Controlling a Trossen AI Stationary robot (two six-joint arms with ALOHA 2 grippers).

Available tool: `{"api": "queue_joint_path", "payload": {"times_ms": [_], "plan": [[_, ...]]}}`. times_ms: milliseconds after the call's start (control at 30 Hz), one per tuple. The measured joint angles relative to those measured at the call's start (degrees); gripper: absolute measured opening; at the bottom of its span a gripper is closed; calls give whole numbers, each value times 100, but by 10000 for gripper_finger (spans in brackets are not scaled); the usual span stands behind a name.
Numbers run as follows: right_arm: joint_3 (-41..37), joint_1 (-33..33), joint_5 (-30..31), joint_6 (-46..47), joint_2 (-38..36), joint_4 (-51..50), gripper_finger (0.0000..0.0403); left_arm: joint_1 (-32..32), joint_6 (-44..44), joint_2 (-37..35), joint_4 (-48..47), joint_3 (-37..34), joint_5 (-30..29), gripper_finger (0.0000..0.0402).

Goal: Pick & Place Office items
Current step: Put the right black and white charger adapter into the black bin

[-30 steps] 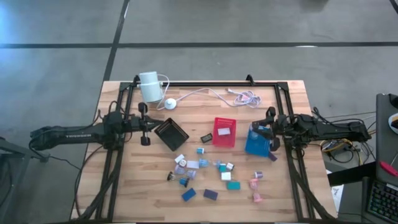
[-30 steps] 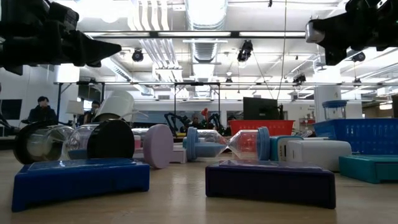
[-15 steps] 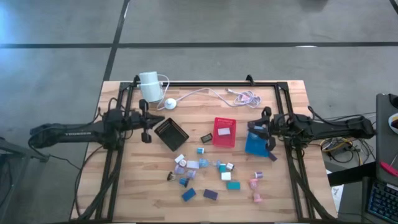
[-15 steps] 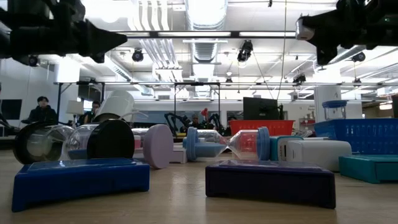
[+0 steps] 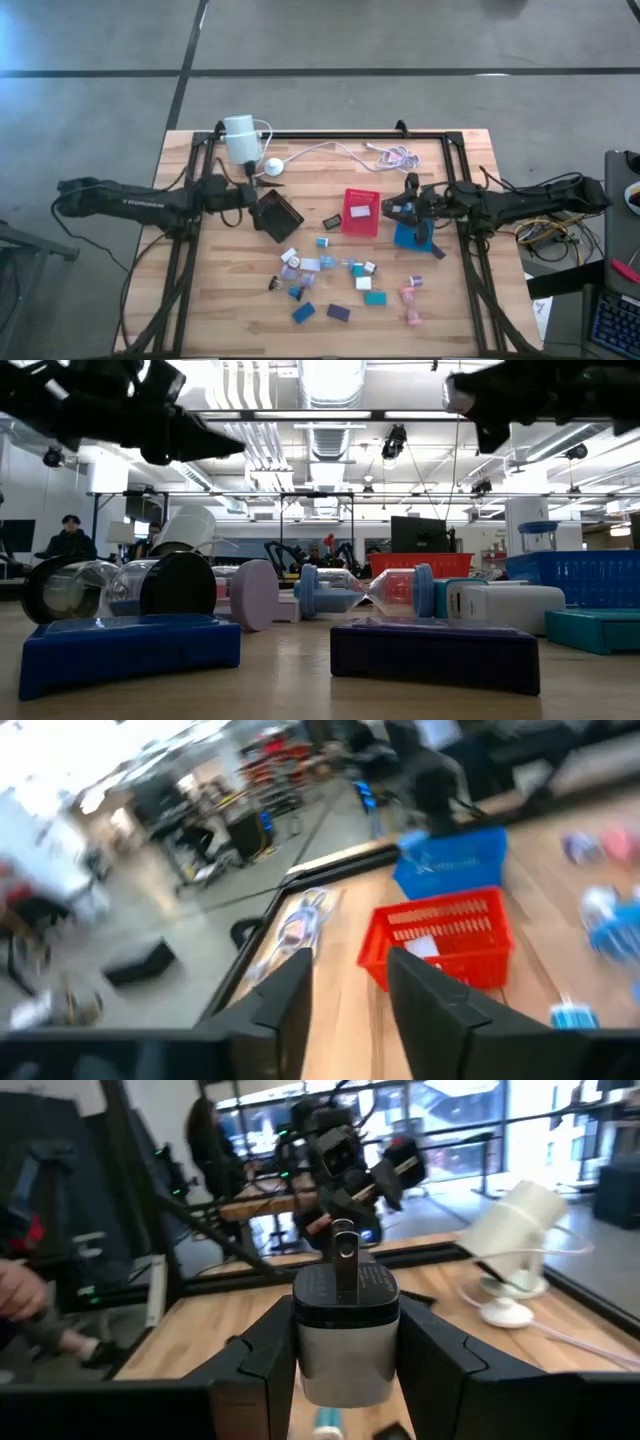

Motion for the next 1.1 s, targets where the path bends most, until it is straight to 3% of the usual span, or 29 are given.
{"api": "queue_joint_path", "payload": {"times_ms": [167,367,433,700,933,1100], "plan": [[651,0,-254,11,575,-133,127,-670,1509,803,-114,867,-227,196],[1387,-11,-643,3,1197,-232,127,-1232,2667,1715,-119,2172,-2010,222],[1629,-59,-715,24,1359,-377,127,-1313,3130,2007,-106,2559,-2311,222],[2818,-549,-1575,262,1956,-1490,127,-1448,5051,2896,-15,3497,-2383,223],[3256,-734,-1698,278,2355,-1526,127,-1479,5585,3355,1015,3720,-2399,223],[3443,-734,-1726,257,2630,-1513,127,-1478,5605,3434,1047,3767,-2397,224]]}}
